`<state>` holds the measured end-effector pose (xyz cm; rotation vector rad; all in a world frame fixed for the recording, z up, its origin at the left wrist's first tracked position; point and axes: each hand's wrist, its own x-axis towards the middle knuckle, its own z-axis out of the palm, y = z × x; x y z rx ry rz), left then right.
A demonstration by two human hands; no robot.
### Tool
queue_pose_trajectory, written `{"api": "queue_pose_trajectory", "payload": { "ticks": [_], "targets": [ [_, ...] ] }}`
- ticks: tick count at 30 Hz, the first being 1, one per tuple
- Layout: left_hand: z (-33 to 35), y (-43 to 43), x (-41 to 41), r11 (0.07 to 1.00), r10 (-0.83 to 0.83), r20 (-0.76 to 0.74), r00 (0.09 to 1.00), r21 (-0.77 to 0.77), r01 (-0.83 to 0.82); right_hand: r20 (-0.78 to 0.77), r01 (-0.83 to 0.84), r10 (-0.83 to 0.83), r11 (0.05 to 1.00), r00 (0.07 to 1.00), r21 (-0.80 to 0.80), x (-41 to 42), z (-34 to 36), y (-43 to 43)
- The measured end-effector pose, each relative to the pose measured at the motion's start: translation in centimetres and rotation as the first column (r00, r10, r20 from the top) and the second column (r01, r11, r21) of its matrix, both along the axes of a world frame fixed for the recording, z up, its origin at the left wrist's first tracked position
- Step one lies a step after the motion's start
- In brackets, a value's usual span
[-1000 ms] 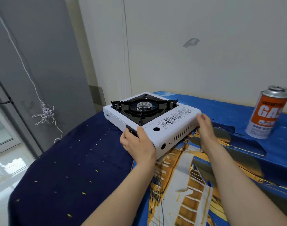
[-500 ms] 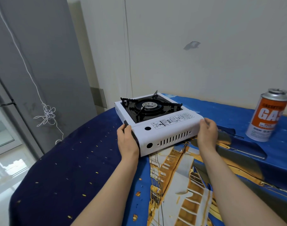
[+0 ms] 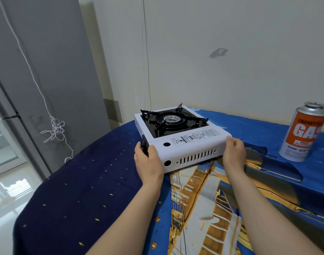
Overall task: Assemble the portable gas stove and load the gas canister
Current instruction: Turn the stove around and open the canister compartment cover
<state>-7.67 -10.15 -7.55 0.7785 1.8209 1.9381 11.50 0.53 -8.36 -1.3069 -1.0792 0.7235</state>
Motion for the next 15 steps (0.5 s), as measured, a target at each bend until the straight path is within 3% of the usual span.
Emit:
{"api": "queue_pose_trajectory", "payload": {
  "ticks": [15],
  "targets": [
    [-0.5, 1.1, -4.1, 0.982, -0.188, 0.070, 0.980, 0.018, 0.187, 0.089, 0.139, -0.145, 0.987, 0.985, 0.075, -0.4, 0.1, -1.3]
  ]
}}
